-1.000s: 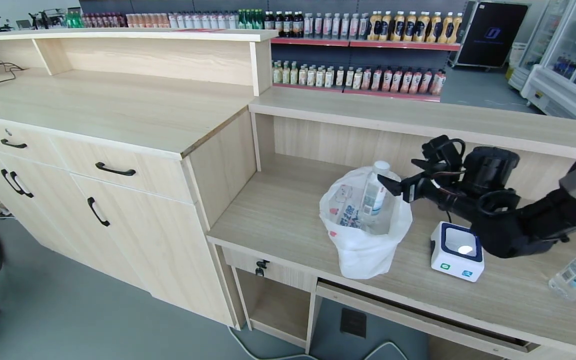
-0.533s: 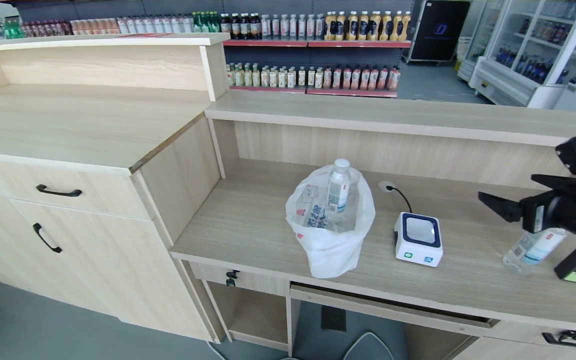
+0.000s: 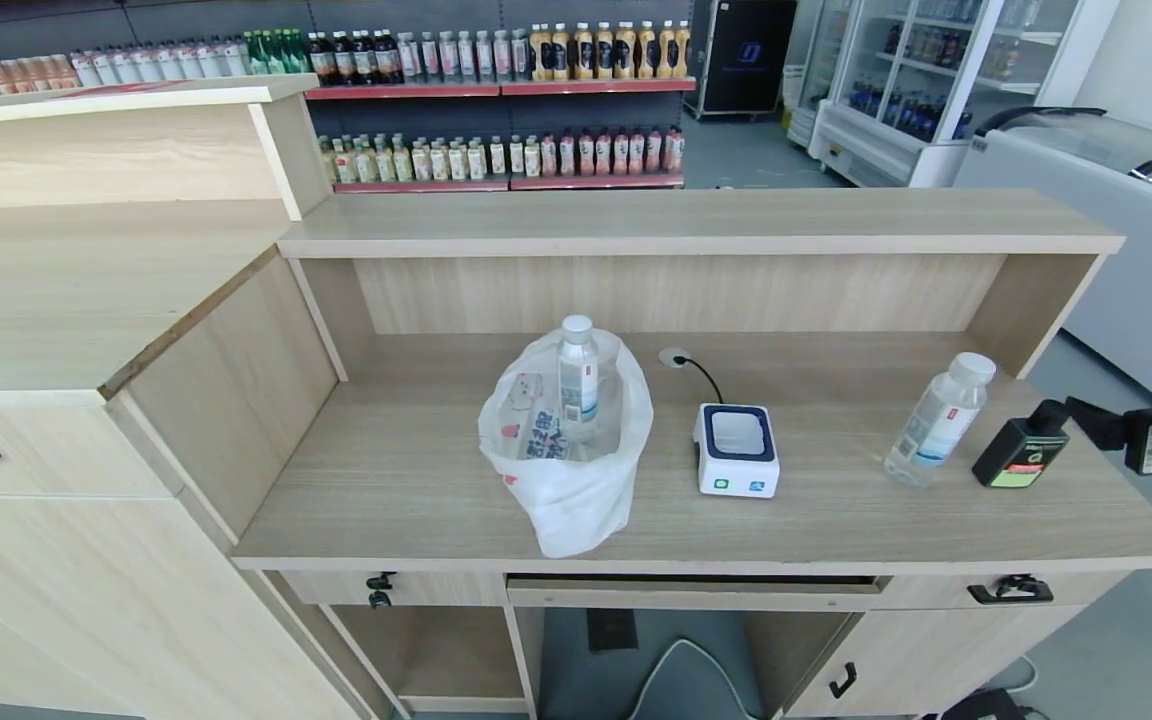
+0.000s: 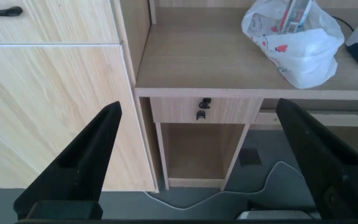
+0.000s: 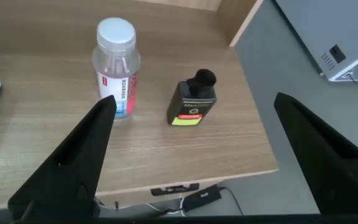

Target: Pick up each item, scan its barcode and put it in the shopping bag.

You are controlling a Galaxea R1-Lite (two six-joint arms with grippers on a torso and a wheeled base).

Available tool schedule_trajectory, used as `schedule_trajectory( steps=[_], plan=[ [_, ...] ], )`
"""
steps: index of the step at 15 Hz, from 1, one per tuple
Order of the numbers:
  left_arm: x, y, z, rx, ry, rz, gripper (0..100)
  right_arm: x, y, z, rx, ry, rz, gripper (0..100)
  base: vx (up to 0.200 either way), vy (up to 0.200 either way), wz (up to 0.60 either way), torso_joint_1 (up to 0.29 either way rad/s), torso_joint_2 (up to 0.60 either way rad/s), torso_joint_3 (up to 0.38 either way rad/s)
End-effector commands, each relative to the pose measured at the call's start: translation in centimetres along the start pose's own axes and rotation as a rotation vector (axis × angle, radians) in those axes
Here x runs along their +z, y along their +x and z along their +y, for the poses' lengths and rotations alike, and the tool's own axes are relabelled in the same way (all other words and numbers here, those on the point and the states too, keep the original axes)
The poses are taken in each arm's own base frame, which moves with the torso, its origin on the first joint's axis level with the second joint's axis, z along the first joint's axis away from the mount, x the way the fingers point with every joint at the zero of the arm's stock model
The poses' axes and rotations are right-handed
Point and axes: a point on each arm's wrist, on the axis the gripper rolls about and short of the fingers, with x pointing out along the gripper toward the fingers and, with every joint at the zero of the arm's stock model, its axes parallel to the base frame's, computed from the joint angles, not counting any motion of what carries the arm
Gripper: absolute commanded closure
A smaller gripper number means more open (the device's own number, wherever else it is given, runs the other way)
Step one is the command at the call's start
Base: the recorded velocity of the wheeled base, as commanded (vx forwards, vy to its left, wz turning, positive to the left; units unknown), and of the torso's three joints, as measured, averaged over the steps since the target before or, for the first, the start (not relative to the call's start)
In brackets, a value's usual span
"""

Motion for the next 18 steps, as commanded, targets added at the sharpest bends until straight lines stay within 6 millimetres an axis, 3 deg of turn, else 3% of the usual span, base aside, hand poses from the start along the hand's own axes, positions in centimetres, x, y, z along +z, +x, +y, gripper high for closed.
schedule_trajectory(
  steps=[1, 4, 7, 13, 18],
  plan=[
    [0.0, 0.0, 0.0, 0.000, 0.000, -0.001, 0, -6.3, 6.0, 1.4, 0.029, 0.077, 0.076, 0, 0.000, 0.000, 0.00, 0.000, 0.00, 0.000],
    [0.0, 0.0, 0.0, 0.000, 0.000, -0.001, 0, -7.5, 8.1, 2.9, 0.051, 0.115, 0.023, 0, 0.000, 0.000, 0.00, 0.000, 0.00, 0.000],
    [0.0, 0.0, 0.0, 0.000, 0.001, -0.001, 0, -7.7, 8.3, 3.3, 0.062, 0.141, 0.015, 0, 0.000, 0.000, 0.00, 0.000, 0.00, 0.000],
    [0.0, 0.0, 0.0, 0.000, 0.000, -0.001, 0, -7.1, 9.2, 5.3, 0.123, 0.130, -0.010, 0, 0.000, 0.000, 0.00, 0.000, 0.00, 0.000],
    [0.0, 0.0, 0.0, 0.000, 0.000, -0.001, 0, -6.8, 11.1, 6.4, 0.144, 0.103, -0.042, 0, 0.000, 0.000, 0.00, 0.000, 0.00, 0.000]
  ],
)
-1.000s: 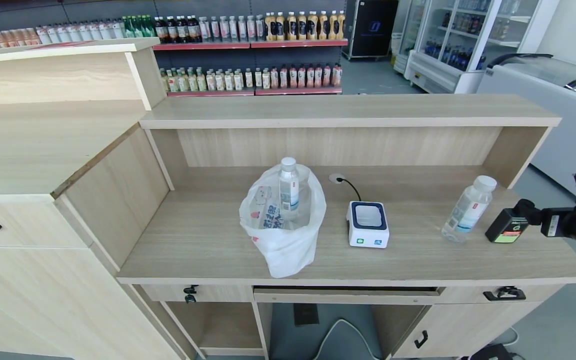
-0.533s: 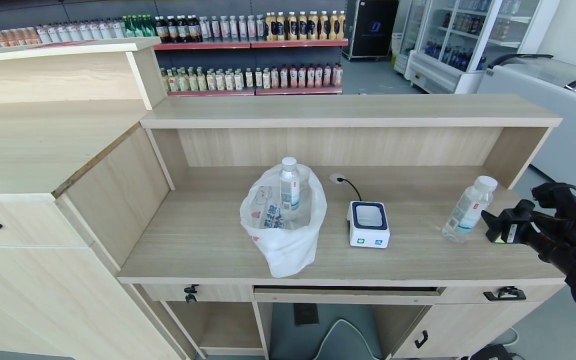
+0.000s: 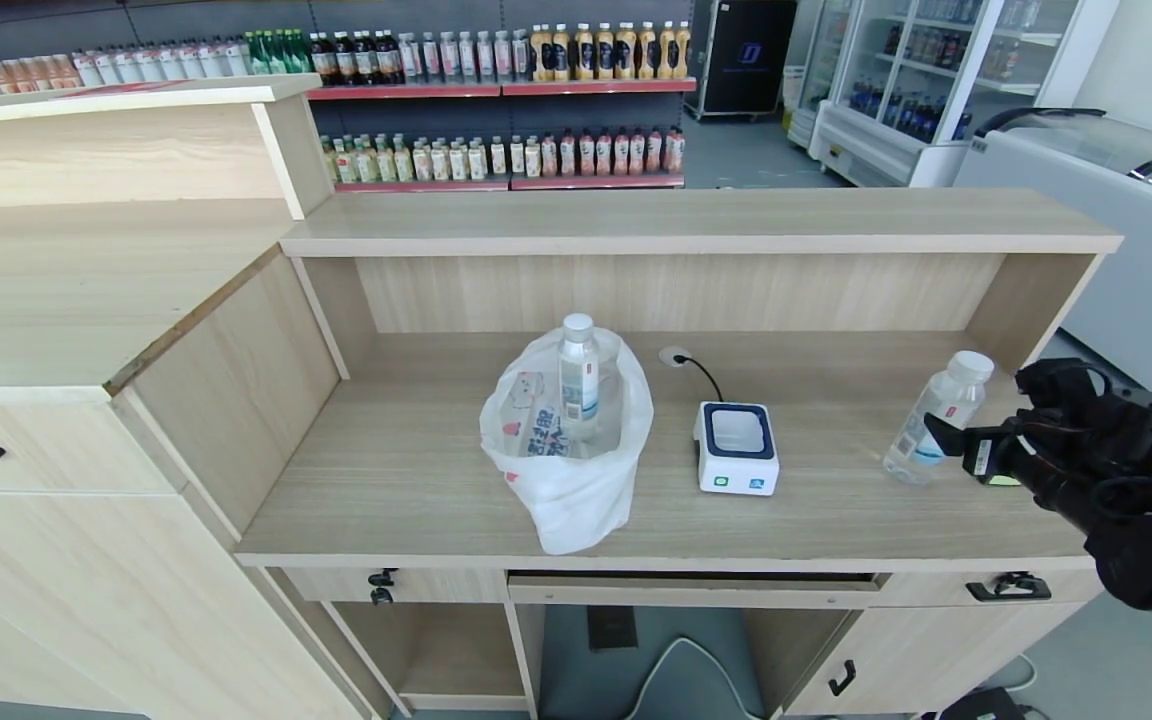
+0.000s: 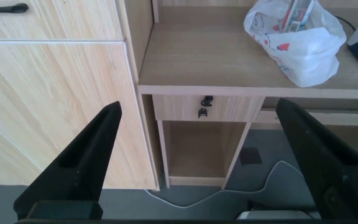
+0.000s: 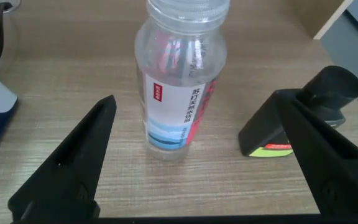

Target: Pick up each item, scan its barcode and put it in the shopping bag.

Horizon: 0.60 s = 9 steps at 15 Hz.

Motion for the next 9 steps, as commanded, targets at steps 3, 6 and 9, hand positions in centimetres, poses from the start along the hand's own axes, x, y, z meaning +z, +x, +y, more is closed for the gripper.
schedule_trajectory(
  steps=[3, 6, 9],
  plan=[
    [0.0, 0.0, 0.0, 0.000, 0.000, -0.001, 0, -0.4, 1.5, 0.5, 0.014, -0.031, -0.006, 0, 0.000, 0.000, 0.00, 0.000, 0.00, 0.000],
    [0.0, 0.0, 0.0, 0.000, 0.000, -0.001, 0, -1.2, 1.9, 0.8, 0.022, -0.042, 0.011, 0, 0.000, 0.000, 0.00, 0.000, 0.00, 0.000],
    [0.0, 0.0, 0.0, 0.000, 0.000, -0.001, 0, -1.3, 2.3, 1.1, 0.029, -0.043, 0.006, 0, 0.000, 0.000, 0.00, 0.000, 0.00, 0.000]
  ],
)
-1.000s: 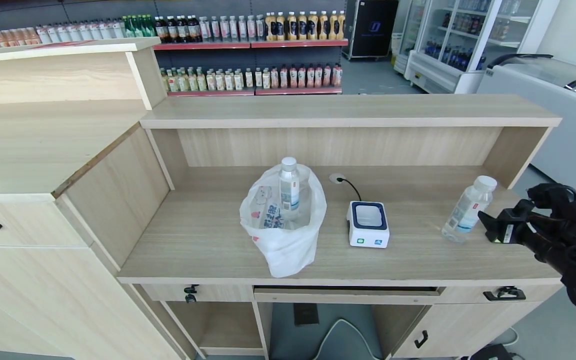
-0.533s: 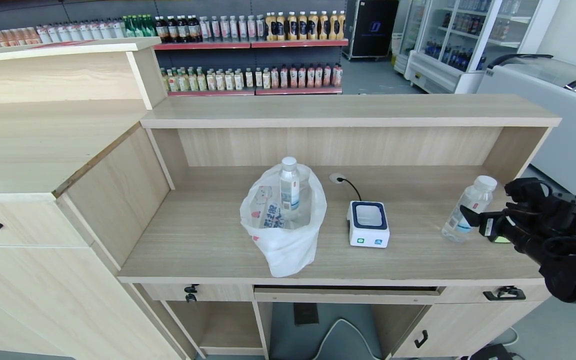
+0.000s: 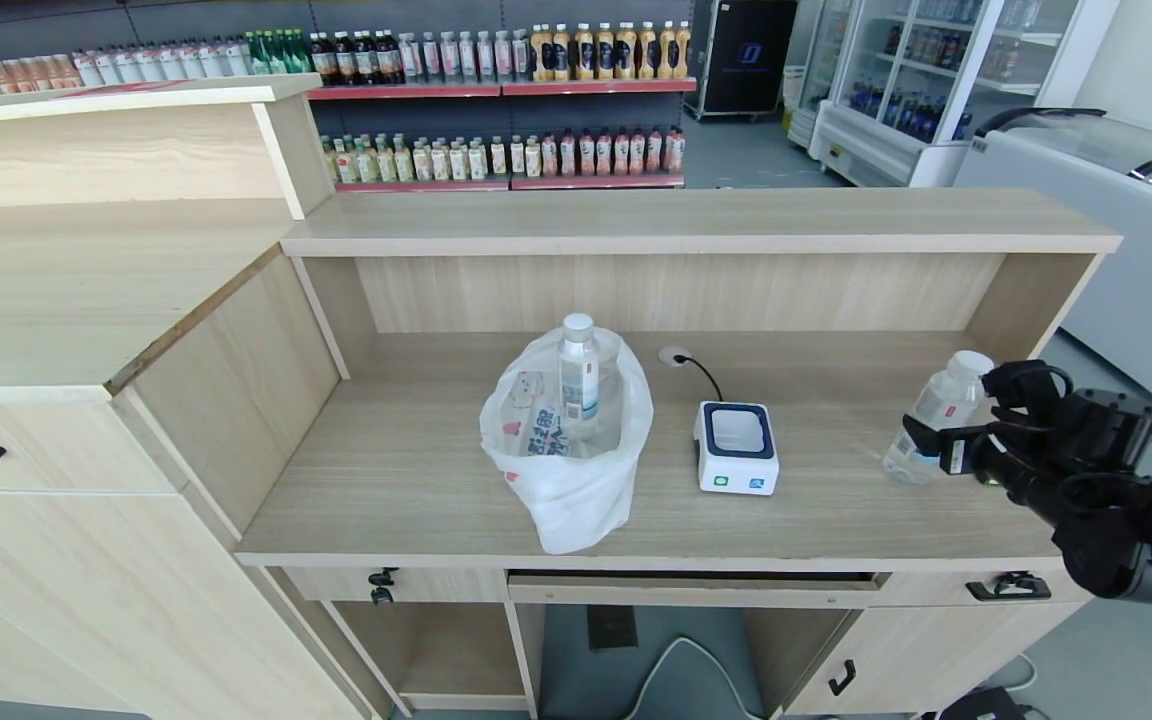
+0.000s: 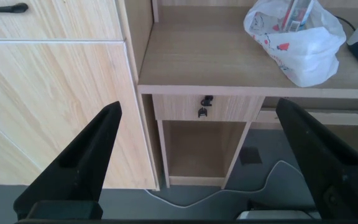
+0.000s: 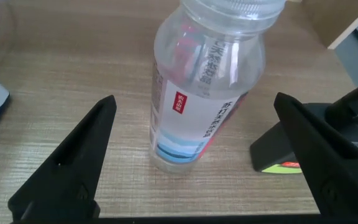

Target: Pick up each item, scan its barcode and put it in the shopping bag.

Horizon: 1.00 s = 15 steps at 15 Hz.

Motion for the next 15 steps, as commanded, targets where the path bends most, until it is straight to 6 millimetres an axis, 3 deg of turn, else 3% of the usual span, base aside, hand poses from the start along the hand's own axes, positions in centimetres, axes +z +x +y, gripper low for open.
schedule_trajectory(
  steps=[1, 15],
  plan=[
    [0.0, 0.0, 0.0, 0.000, 0.000, -0.001, 0, -0.3, 0.6, 0.3, 0.007, -0.002, 0.000, 0, 0.000, 0.000, 0.00, 0.000, 0.00, 0.000],
    [0.0, 0.0, 0.0, 0.000, 0.000, -0.001, 0, -0.8, 3.5, 1.7, 0.038, -0.007, -0.038, 0, 0.000, 0.000, 0.00, 0.000, 0.00, 0.000]
  ],
)
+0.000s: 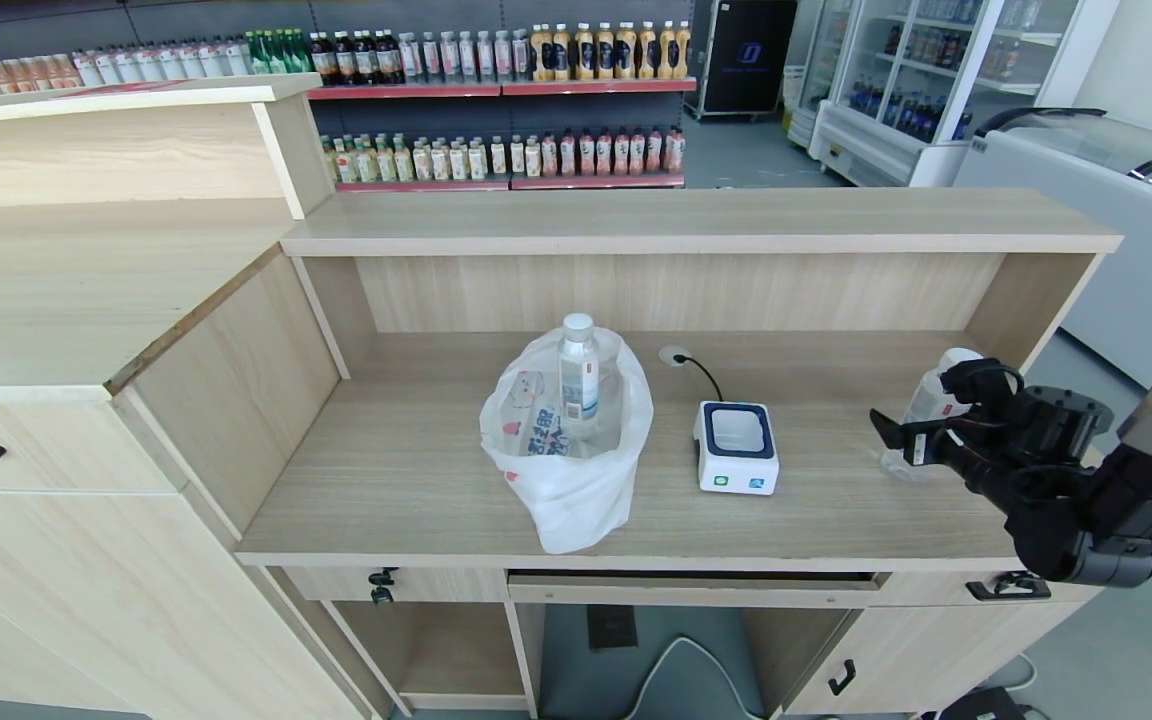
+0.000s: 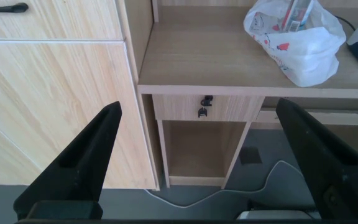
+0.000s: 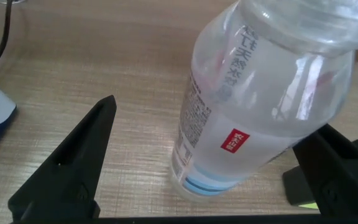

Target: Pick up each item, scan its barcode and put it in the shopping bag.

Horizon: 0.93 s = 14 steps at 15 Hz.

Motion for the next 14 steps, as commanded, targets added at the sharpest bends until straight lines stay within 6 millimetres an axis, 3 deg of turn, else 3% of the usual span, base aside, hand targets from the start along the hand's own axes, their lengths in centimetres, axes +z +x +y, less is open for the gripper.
schedule_trajectory(
  steps=[1, 14],
  plan=[
    [0.0, 0.0, 0.0, 0.000, 0.000, -0.001, 0, 0.1, 0.3, -0.1, -0.003, -0.001, -0.009, 0, 0.000, 0.000, 0.00, 0.000, 0.00, 0.000],
    [0.0, 0.0, 0.0, 0.000, 0.000, -0.001, 0, -1.0, 3.0, -0.4, -0.006, -0.002, -0.019, 0, 0.000, 0.000, 0.00, 0.000, 0.00, 0.000]
  ],
)
